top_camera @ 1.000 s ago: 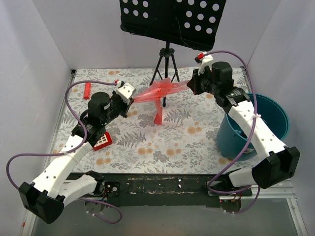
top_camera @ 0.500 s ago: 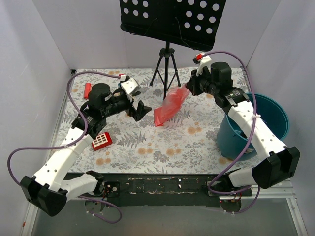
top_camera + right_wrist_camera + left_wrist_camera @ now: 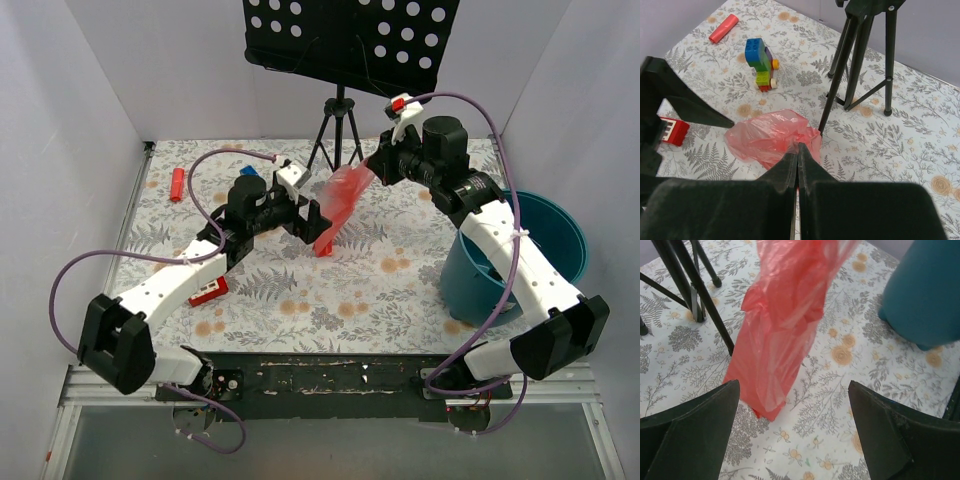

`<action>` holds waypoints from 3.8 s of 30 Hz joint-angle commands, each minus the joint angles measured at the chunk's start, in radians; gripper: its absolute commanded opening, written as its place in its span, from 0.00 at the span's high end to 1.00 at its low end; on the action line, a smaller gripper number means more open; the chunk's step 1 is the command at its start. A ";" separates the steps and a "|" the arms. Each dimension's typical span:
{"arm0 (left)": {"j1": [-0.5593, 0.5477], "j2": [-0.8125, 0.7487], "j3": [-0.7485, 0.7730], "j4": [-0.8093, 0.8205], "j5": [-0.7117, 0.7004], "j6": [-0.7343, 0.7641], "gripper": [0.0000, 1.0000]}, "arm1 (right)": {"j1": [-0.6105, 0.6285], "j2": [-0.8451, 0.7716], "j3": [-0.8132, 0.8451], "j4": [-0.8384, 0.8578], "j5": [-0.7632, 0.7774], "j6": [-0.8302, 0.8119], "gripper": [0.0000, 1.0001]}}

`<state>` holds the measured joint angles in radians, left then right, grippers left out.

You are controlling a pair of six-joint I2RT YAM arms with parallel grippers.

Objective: Put the trash bags into the trash bin
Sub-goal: Unfold the trash bag at the center of the board.

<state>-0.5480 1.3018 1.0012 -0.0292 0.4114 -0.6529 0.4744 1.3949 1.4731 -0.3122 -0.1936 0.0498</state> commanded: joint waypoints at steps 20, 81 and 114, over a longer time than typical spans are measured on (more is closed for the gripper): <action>0.126 0.007 -0.007 0.131 -0.396 0.009 1.00 | -0.148 -0.057 -0.094 -0.005 0.187 -0.036 0.99; 0.286 -0.098 0.100 -0.123 -0.358 0.068 1.00 | -0.025 0.010 -0.189 0.188 0.015 -0.298 0.99; 0.221 -0.119 0.152 -0.083 0.125 0.248 0.29 | 0.087 -0.017 -0.071 0.136 -0.007 -0.445 0.99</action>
<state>-0.2947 1.1896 1.1065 -0.1448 0.3614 -0.4896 0.4576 1.3842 1.3300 -0.1783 -0.1303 -0.3237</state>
